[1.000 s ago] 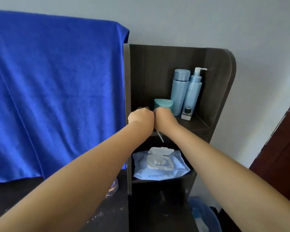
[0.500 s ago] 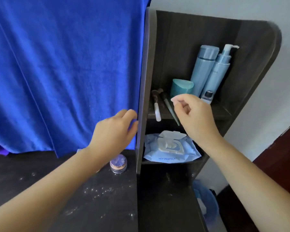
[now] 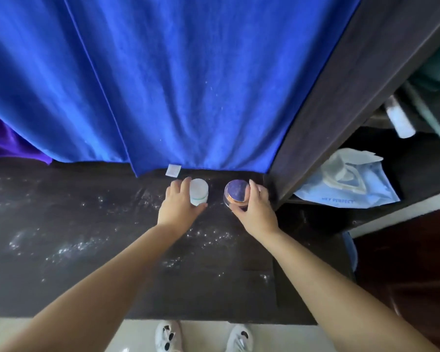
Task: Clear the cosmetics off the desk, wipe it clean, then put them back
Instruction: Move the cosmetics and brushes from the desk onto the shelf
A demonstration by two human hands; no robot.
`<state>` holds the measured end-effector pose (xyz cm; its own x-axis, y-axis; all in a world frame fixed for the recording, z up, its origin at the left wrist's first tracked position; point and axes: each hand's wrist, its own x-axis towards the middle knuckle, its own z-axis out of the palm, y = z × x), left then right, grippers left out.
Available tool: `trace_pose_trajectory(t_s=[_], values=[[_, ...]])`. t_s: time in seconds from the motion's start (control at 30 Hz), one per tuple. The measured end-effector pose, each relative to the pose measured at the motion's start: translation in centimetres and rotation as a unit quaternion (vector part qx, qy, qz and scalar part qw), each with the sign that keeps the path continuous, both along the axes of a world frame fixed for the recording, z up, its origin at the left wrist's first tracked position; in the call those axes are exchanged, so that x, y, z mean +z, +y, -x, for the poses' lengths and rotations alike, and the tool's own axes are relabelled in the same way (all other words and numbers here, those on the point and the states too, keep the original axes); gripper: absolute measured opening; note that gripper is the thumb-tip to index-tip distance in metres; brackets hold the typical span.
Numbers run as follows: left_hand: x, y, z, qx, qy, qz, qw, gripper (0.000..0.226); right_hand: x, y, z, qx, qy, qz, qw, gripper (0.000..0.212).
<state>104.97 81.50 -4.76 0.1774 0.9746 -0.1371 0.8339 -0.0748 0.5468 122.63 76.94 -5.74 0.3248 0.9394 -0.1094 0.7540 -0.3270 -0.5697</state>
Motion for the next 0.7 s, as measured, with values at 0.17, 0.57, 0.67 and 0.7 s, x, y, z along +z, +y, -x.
trace_pose_trajectory(t_s=[0.17, 0.57, 0.67, 0.7], values=[[-2.7, 1.6, -0.2, -0.014, -0.035, -0.013, 0.999, 0.070, -2.8, 1.4, 0.7, -0.056, -0.030, -0.006, 0.998, 0.086], [4.5, -0.5, -0.2, -0.094, -0.193, -0.088, 0.973, 0.057, 5.7, -4.3, 1.1, -0.047, 0.008, -0.155, 0.987, 0.079], [9.9, -2.5, -1.4, -0.138, -0.228, -0.157, 0.951, 0.055, 11.3, -7.3, -0.4, -0.043, 0.023, -0.194, 0.980, 0.078], [11.7, -3.3, -2.1, -0.153, -0.245, -0.178, 0.941, 0.055, 13.1, -8.5, -1.1, -0.042, 0.019, -0.210, 0.977, 0.077]])
